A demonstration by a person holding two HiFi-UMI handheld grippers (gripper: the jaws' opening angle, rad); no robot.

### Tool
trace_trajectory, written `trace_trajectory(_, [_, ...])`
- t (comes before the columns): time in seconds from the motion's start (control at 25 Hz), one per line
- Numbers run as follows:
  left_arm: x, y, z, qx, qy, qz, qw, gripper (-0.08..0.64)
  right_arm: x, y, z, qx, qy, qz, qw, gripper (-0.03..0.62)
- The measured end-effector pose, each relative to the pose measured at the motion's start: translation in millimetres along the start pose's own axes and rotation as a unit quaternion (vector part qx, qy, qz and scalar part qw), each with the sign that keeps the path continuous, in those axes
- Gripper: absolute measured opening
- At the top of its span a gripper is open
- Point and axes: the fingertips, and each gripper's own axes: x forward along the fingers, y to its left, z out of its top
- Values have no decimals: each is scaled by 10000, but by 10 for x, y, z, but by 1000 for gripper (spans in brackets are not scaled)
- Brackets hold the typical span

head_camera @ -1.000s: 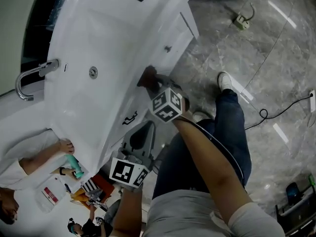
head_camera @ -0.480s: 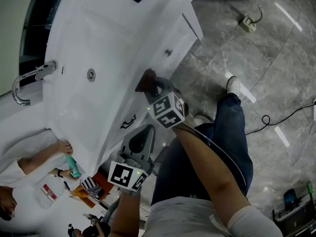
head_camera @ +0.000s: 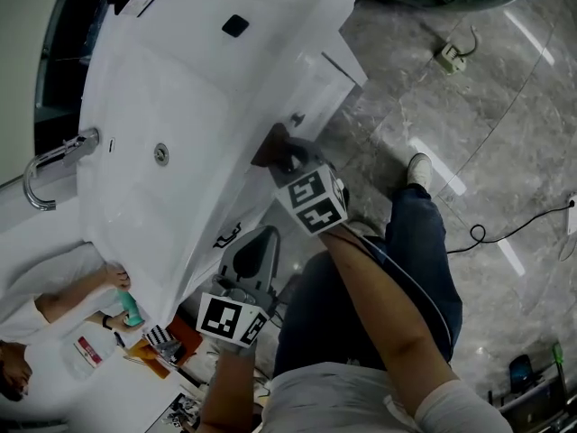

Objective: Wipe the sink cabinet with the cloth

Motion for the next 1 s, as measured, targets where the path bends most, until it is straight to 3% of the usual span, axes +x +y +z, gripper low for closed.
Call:
trace_trajectory(0.2, [262,-54,152,-4,27,-78,10000,12,-60,-329,167,3,-36,-57,10000,110])
trace_trajectory(0.68, [804,-278,416,-68,118,-220,9997,12,-324,-1437,705,534,-509,-478,9961,110])
trace_trajectory(1.0, [1014,-356,521,-112,72,-255,9996,12,-332,-1546,735,412,-455,-278,9977,110])
